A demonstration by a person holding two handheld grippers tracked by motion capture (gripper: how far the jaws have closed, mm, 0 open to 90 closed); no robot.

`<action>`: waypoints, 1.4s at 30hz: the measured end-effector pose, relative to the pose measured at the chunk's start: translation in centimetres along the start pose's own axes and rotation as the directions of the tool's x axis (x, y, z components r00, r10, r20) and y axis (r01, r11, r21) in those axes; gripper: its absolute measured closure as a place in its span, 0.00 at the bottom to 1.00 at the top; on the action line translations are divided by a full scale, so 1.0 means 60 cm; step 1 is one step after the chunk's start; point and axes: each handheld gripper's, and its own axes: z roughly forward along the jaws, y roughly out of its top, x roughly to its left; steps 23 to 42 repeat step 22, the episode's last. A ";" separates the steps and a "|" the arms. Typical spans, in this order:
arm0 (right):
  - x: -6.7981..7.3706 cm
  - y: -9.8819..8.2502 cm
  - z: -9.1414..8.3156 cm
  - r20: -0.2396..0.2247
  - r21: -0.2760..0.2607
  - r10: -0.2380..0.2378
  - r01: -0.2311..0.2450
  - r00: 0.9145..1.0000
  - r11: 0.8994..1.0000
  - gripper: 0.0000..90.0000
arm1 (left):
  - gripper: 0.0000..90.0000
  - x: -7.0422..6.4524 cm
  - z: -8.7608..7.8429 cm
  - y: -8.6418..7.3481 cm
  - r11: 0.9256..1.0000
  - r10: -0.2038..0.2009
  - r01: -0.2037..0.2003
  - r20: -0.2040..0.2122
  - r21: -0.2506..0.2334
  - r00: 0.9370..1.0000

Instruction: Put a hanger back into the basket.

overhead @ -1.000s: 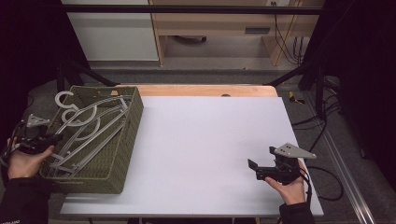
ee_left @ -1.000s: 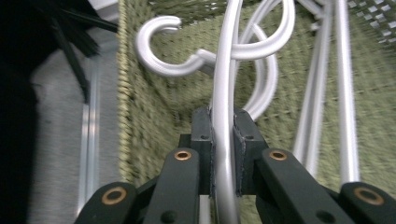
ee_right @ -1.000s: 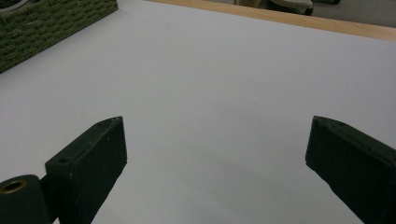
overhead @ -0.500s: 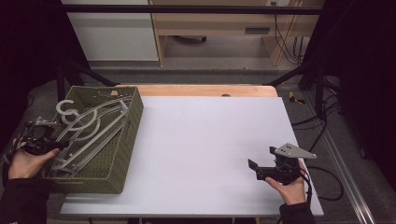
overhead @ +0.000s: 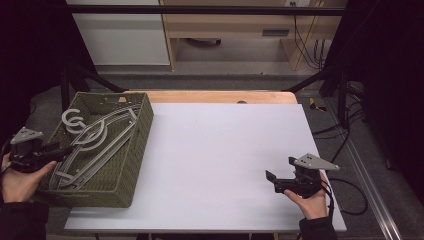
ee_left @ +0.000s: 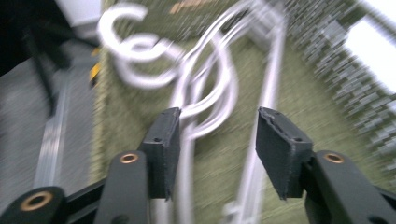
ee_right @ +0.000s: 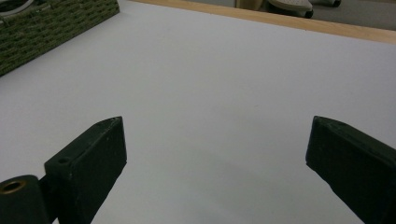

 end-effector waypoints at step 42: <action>-0.004 0.001 -0.016 -0.039 -0.066 0.017 -0.019 0.999 0.998 0.06 | 0.12 -0.175 -0.007 -0.035 0.971 0.112 -0.052 0.257 -0.232 0.960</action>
